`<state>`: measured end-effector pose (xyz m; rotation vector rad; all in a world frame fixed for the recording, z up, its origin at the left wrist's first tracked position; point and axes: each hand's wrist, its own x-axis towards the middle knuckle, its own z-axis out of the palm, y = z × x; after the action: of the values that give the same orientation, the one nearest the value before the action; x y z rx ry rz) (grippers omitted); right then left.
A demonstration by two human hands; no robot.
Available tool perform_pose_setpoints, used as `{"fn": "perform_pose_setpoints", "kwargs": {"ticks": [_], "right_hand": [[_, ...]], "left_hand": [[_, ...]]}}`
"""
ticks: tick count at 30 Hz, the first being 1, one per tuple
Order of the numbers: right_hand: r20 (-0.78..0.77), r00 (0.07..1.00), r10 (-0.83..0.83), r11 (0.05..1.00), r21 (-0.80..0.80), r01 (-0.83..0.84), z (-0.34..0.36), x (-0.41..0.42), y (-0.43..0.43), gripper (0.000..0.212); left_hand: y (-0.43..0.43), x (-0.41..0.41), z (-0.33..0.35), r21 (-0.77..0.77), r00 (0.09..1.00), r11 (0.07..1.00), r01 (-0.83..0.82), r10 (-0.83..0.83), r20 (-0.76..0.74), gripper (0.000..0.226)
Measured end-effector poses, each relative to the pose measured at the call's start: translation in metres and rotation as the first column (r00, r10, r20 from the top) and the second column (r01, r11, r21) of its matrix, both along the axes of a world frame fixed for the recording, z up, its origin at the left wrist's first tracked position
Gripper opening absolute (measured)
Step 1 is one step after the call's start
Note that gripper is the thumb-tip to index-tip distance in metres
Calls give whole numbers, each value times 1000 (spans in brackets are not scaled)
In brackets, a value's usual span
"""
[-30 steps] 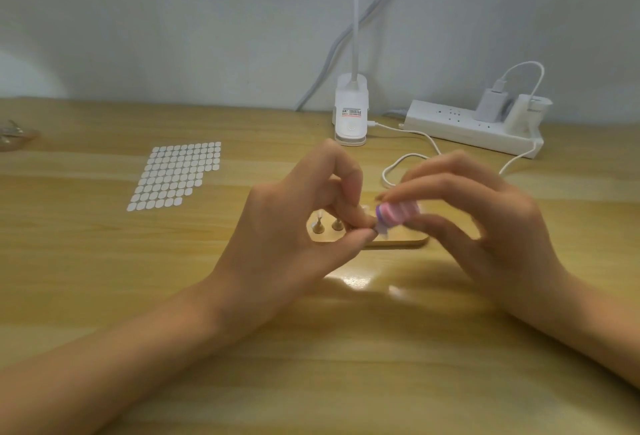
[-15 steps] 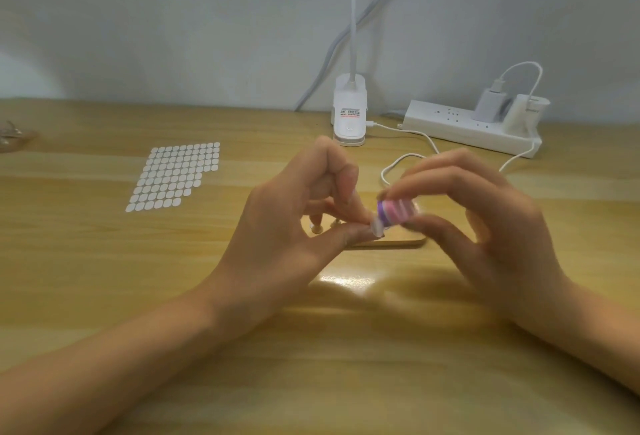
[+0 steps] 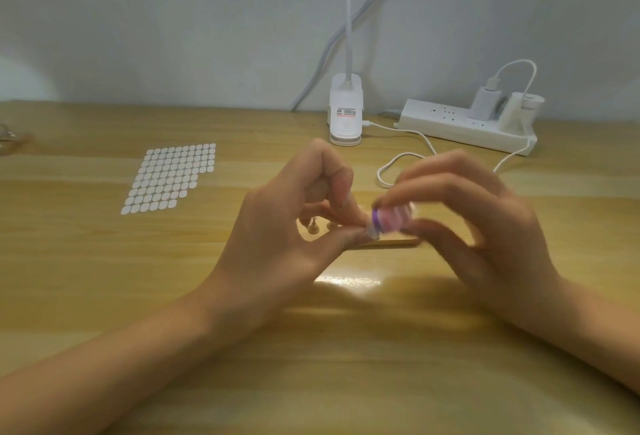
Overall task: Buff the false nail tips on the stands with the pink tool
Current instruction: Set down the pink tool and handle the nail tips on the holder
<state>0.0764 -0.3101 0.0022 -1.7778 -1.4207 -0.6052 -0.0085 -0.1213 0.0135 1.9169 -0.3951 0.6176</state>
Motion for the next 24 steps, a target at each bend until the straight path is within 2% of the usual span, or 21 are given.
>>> {"fn": "perform_pose_setpoints", "kwargs": {"ticks": [3, 8, 13, 17, 20, 24], "right_hand": [[-71, 992, -100, 994, 42, 104, 1, 11, -3, 17], [-83, 995, -63, 997, 49, 68, -3, 8, -2, 17], [-194, 978, -72, 992, 85, 89, -3, 14, -5, 18], [-268, 963, -39, 992, 107, 69, -4, 14, -5, 16], [-301, 953, 18, 991, 134, 24, -3, 9, -3, 17], [-243, 967, 76, 989, 145, -41, 2, -3, 3, 16]], "left_hand": [[0, -1, 3, -55, 1000, 998, 26, -26, 2, 41], [7, 2, -1, -258, 984, 966, 10, -55, -168, 36], [4, 2, -2, -365, 974, 930, 43, -120, -192, 37], [4, 2, -1, -298, 975, 954, -14, -53, -215, 44], [4, 3, -2, -317, 975, 948, 4, -75, -210, 44], [3, 3, -4, -270, 980, 963, -14, -40, -196, 50]]}}
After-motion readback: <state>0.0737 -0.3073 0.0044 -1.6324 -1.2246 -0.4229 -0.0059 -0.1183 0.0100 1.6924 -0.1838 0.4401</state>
